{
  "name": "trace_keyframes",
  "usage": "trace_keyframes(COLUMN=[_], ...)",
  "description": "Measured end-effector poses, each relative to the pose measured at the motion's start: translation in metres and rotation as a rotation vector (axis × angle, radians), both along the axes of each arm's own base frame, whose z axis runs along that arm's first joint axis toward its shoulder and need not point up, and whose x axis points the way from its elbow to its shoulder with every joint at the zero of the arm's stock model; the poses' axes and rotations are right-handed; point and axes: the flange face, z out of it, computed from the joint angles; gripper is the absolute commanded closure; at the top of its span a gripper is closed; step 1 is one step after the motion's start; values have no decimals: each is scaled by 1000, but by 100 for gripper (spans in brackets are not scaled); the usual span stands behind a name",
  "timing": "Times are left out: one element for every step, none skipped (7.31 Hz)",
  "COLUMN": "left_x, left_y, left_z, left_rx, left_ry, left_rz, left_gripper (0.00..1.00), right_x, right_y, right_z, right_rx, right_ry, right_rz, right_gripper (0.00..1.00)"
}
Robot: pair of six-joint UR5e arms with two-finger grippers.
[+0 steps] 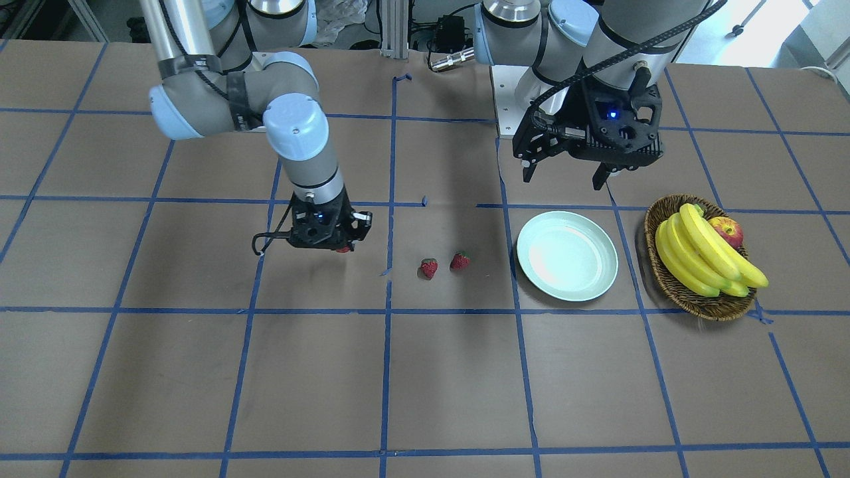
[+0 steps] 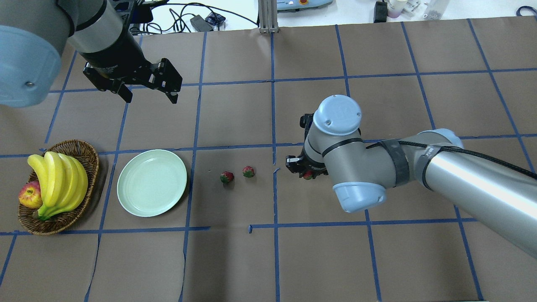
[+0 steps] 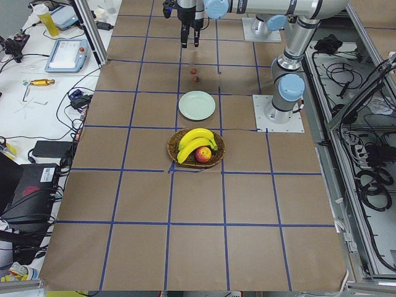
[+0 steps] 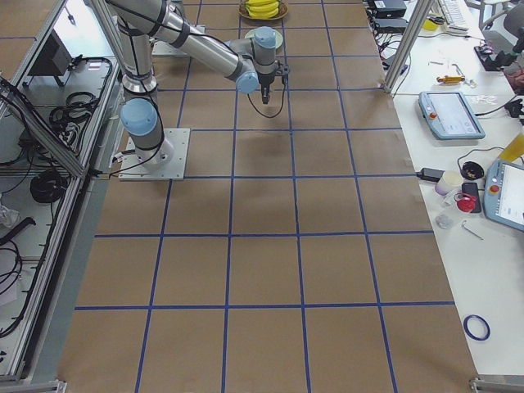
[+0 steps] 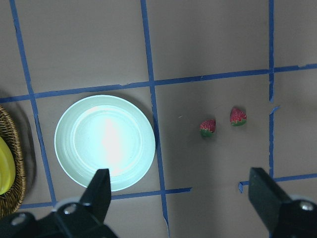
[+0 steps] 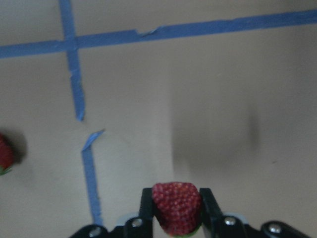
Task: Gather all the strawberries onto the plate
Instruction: 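Carry the strawberry next to the other two and release it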
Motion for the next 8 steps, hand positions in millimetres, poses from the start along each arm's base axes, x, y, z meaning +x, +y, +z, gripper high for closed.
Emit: trace_keyframes(left_x=[0, 0, 0, 0, 0, 0, 0, 0], left_y=[0, 0, 0, 0, 0, 1, 1, 1], left_z=[0, 0, 0, 0, 0, 1, 1, 1], left_rx=[0, 0, 0, 1, 0, -1, -2, -3], left_ry=[0, 0, 0, 0, 0, 0, 0, 0], left_rz=[0, 0, 0, 0, 0, 0, 0, -1], left_gripper=[0, 0, 0, 0, 0, 0, 0, 0], right_x=[42, 77, 106, 126, 136, 140, 139, 130], right_y=[19, 31, 36, 36, 35, 34, 31, 24], right_z=[-2, -6, -13, -20, -22, -22, -19, -14], right_rx=[9, 11, 18, 24, 30, 33, 27, 5], right_ry=[-18, -34, -40, -45, -53, -61, -62, -48], right_rz=[-17, -28, -34, -36, -35, -32, -36, -51], right_gripper=[100, 100, 100, 59, 1, 0, 0, 0])
